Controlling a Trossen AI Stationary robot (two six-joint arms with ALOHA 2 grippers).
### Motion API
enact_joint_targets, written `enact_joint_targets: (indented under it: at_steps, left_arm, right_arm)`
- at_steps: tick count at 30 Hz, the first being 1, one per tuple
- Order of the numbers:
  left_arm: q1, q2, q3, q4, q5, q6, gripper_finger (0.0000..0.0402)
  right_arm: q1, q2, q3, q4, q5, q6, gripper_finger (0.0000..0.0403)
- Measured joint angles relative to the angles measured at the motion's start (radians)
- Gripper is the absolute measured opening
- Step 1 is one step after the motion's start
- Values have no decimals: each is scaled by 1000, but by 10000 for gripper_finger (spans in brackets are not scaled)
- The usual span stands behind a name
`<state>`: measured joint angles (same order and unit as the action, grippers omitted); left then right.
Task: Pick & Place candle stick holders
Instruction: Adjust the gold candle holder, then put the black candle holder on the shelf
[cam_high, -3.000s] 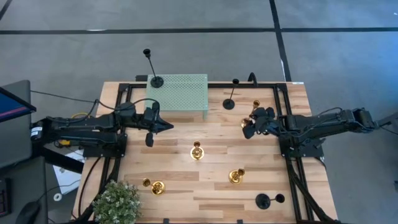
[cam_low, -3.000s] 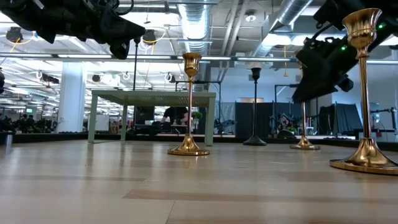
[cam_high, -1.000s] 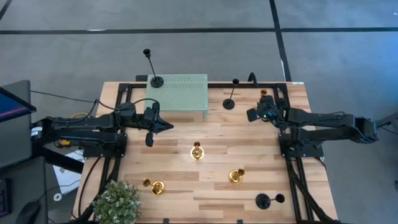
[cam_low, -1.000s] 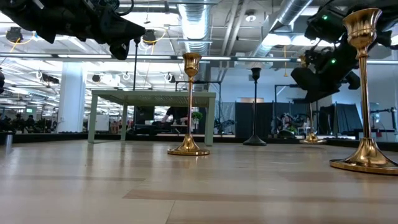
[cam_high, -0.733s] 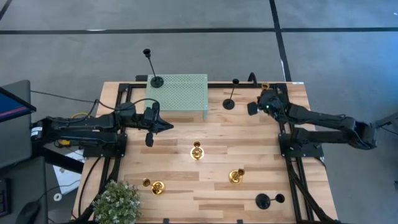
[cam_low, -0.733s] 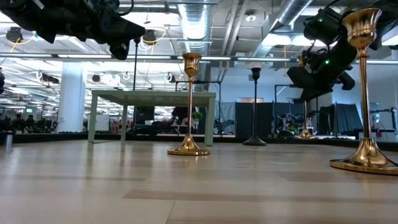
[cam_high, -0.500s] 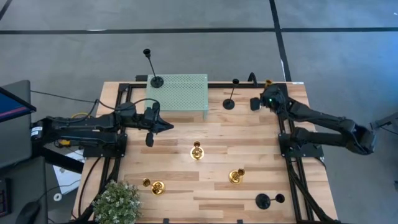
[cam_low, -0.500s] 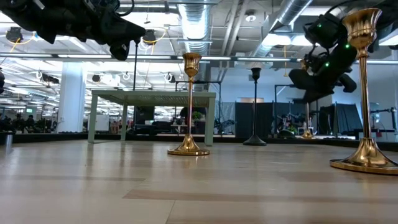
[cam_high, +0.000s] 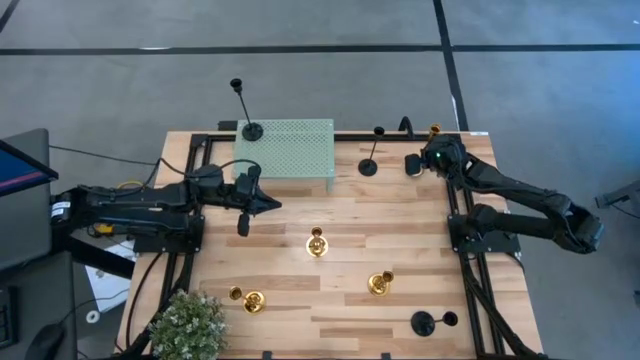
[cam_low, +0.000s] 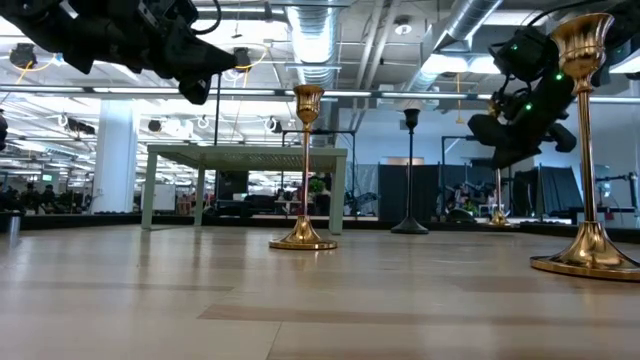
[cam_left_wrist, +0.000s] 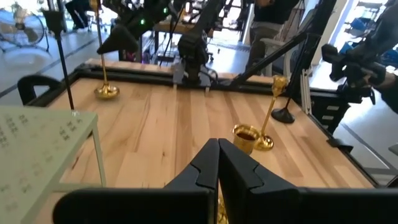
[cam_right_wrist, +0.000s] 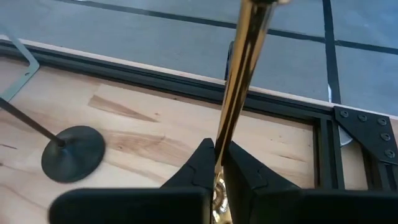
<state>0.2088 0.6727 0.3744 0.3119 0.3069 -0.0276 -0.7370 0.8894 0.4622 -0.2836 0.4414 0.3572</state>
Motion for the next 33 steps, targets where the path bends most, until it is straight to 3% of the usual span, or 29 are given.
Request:
enact_joint_targets:
  at_steps: [10, 17, 23, 33]
  left_arm:
    - [0, 2, 0, 4, 0, 1, 6]
    - [0, 2, 0, 4, 0, 0, 6]
    - [0, 2, 0, 4, 0, 1, 6]
    - [0, 2, 0, 4, 0, 1, 6]
  right_arm:
    - [1, 0, 0, -7, -4, -43, 127]
    - [5, -2, 43, -254, -81, -33, 187]
    - [49, -2, 63, -391, -162, 27, 189]
    - [227, -2, 66, -443, -287, 191, 145]
